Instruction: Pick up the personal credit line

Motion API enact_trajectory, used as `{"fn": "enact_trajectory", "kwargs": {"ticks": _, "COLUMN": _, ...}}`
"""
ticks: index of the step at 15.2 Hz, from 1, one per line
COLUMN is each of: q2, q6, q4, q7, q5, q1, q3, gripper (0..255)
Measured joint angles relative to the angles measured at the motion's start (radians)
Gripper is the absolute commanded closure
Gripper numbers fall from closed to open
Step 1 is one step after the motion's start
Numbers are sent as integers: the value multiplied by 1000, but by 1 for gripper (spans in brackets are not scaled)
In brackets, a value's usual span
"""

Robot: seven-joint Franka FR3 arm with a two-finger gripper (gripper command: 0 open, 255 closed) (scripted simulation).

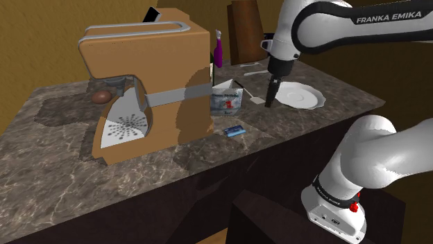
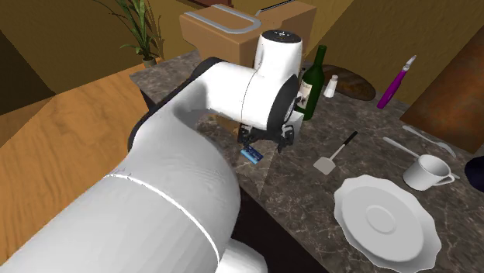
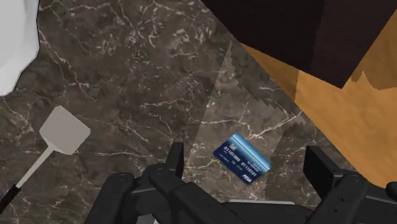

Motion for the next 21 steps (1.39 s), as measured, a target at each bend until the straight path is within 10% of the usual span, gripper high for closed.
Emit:
{"fn": "enact_trajectory", "kwargs": {"ticks": 6, "q2": 83, "q6": 365, "q4": -138, "q7": -388, "q5": 79, "q1": 160, "q3": -211, "gripper": 0}}
{"fn": "enact_trajectory", "kwargs": {"ticks": 11, "q2": 204, "q6": 617, "q4": -173, "q7": -782, "q5": 236, "q1": 417, "q3": -445, "gripper": 0}}
{"fn": "enact_trajectory", "kwargs": {"ticks": 14, "q2": 269, "q6": 704, "q4": -153, "q7": -1021, "q5": 350, "q1": 602, "q3": -607, "gripper": 0}}
{"fn": "enact_trajectory", "kwargs": {"ticks": 21, "q2": 344, "q6": 811, "q4": -172, "q7": -1173, "q5": 452, "q1": 743, "q3": -740, "gripper": 0}}
